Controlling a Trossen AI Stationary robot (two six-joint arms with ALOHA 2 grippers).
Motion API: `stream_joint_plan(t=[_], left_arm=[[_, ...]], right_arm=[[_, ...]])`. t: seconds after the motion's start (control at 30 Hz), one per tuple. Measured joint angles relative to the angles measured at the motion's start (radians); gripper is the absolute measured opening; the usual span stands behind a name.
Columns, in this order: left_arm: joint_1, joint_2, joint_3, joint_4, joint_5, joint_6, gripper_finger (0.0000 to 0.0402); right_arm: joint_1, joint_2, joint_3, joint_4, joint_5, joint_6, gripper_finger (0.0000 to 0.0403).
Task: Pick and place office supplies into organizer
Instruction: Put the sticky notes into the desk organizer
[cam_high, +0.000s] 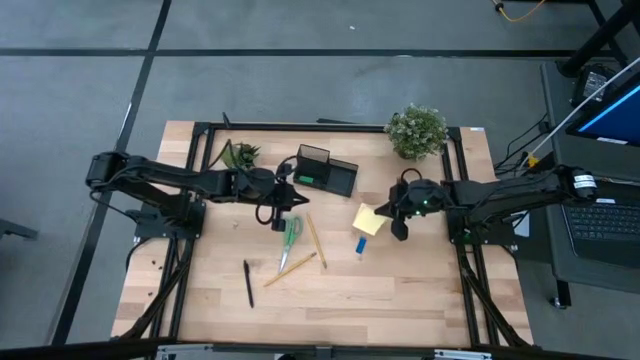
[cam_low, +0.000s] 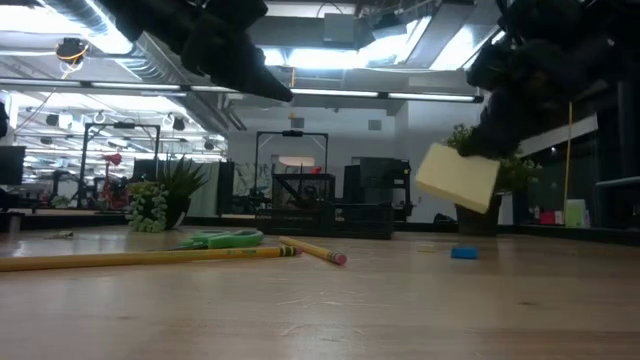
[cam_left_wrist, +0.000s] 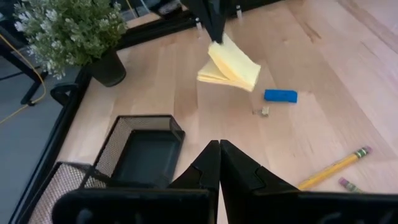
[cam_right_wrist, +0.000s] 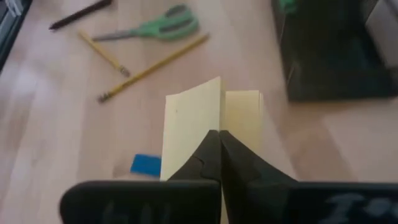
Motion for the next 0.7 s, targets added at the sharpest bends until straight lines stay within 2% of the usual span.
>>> stream_joint_plan(t=[0.23,0.43,0.57,0.7], left_arm=[[0.000,-0.014,0.000,-0.015,-0.007,0.014,0.0002],[0.032,-0.024,0.000,-0.041,0.013,0.020,0.0002],[0.079,-0.036,0.000,-0.039,0.066,0.019,0.0003],[0.127,-0.053,0.000,-0.043,0.132,0.019,0.0002]], right_arm=[[-0.070,-0.001,0.000,0.105,0.017,-0.032,0.0001],[-0.168,0.006,0.016,0.117,0.004,-0.062,0.0001],[-0.213,0.049,0.089,0.116,-0.041,-0.123,0.0001],[-0.270,0.136,0.216,-0.004,-0.049,-0.184,0.0001]])
